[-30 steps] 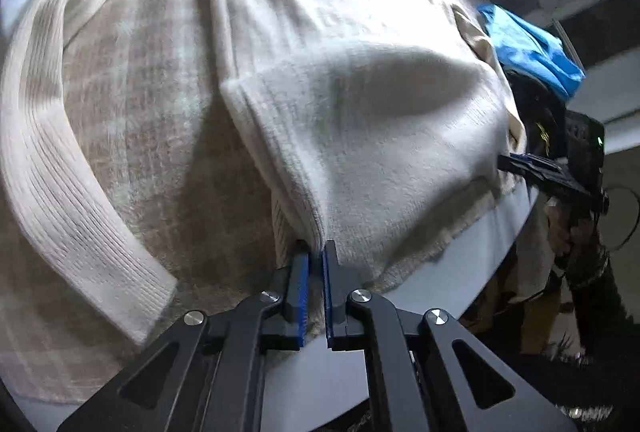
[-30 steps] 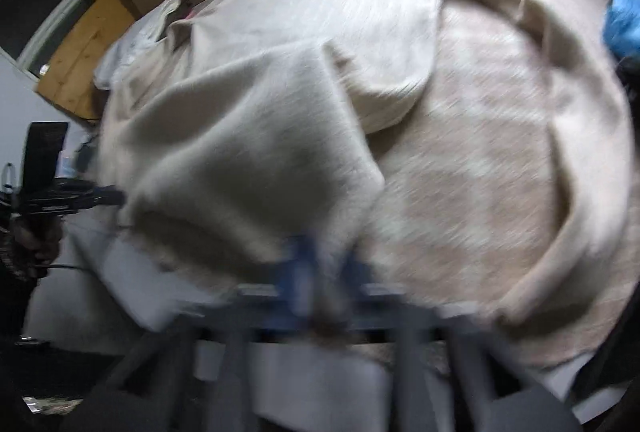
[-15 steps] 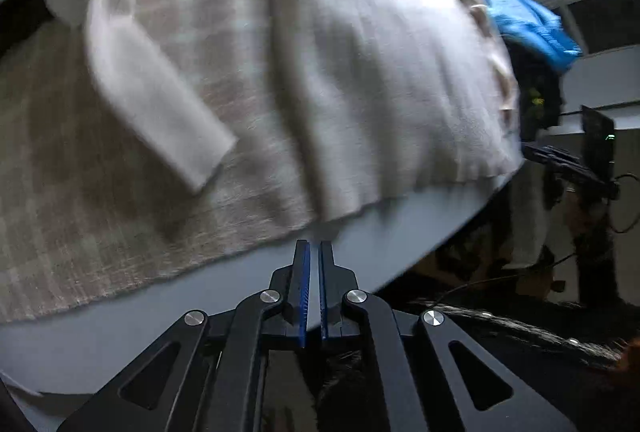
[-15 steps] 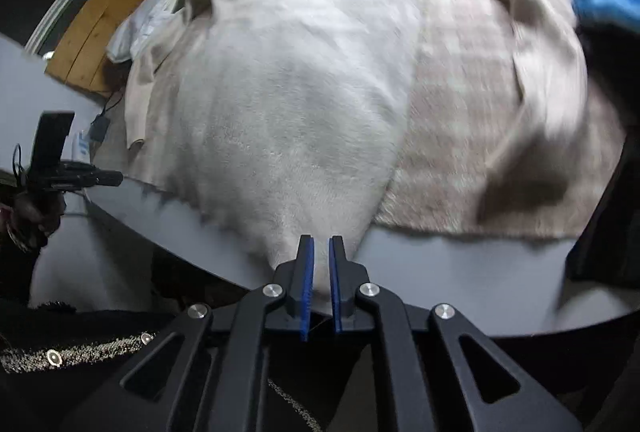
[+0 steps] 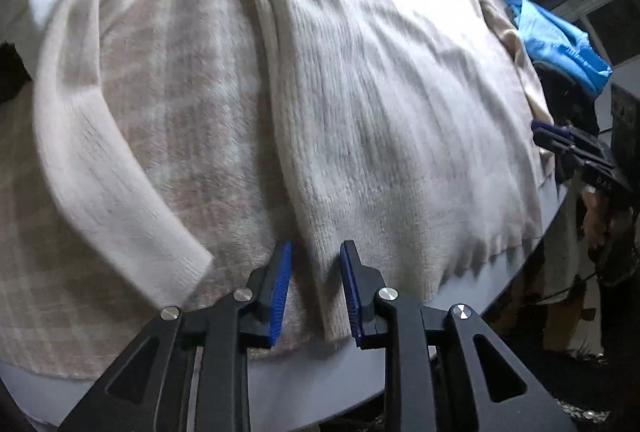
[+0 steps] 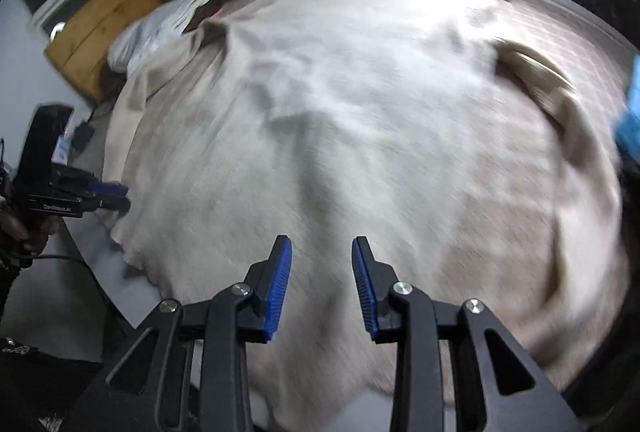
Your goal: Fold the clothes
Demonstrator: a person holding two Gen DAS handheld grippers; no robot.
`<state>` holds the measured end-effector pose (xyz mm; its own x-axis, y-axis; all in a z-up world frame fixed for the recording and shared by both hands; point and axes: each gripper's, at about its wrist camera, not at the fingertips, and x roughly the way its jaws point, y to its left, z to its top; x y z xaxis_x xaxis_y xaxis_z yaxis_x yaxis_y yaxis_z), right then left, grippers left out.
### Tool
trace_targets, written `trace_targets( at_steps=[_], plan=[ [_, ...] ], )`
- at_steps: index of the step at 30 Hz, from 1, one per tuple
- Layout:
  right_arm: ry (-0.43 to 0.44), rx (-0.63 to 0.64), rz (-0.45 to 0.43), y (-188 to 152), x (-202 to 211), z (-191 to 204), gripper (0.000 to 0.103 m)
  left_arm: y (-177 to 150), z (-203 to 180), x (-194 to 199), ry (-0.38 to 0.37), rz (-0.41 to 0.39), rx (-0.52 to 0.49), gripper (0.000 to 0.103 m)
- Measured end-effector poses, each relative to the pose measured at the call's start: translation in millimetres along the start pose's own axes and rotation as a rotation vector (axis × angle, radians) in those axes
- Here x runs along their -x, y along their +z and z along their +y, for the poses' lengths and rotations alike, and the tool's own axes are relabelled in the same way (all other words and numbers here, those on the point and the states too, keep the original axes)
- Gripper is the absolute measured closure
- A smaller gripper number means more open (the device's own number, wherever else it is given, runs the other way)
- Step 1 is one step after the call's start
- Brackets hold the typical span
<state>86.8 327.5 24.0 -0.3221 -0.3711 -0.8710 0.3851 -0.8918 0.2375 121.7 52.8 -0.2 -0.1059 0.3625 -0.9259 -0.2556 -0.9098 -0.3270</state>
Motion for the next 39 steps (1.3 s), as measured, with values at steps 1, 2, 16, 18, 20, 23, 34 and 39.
trace_targets(
  at_steps=[1,2,16,18,20,23,34,39],
  plan=[
    [0.006,0.021,0.009,6,-9,6,0.072,1,0,0,-0.005,-0.001,0.006,0.099],
    [0.007,0.039,0.025,10,-16,11,0.072,0,-1,5,0.002,-0.013,0.006,0.099],
    [0.13,0.226,-0.025,100,-34,59,0.072,-18,21,47,0.114,-0.185,0.211,0.074],
    [0.168,0.202,-0.072,129,-48,66,0.072,-14,31,54,0.181,-0.231,0.265,0.063],
    [0.182,0.158,-0.086,161,-78,75,0.072,-10,42,58,0.225,-0.265,0.319,0.062],
    [0.154,0.147,-0.073,192,-124,93,0.073,-3,55,44,0.313,-0.249,0.36,0.054],
    [0.288,0.22,-0.042,203,-108,121,0.073,-3,84,69,0.223,-0.265,0.389,0.099],
    [0.242,0.23,-0.071,220,-91,110,0.073,5,107,151,0.187,-0.34,0.347,0.099]
  ],
)
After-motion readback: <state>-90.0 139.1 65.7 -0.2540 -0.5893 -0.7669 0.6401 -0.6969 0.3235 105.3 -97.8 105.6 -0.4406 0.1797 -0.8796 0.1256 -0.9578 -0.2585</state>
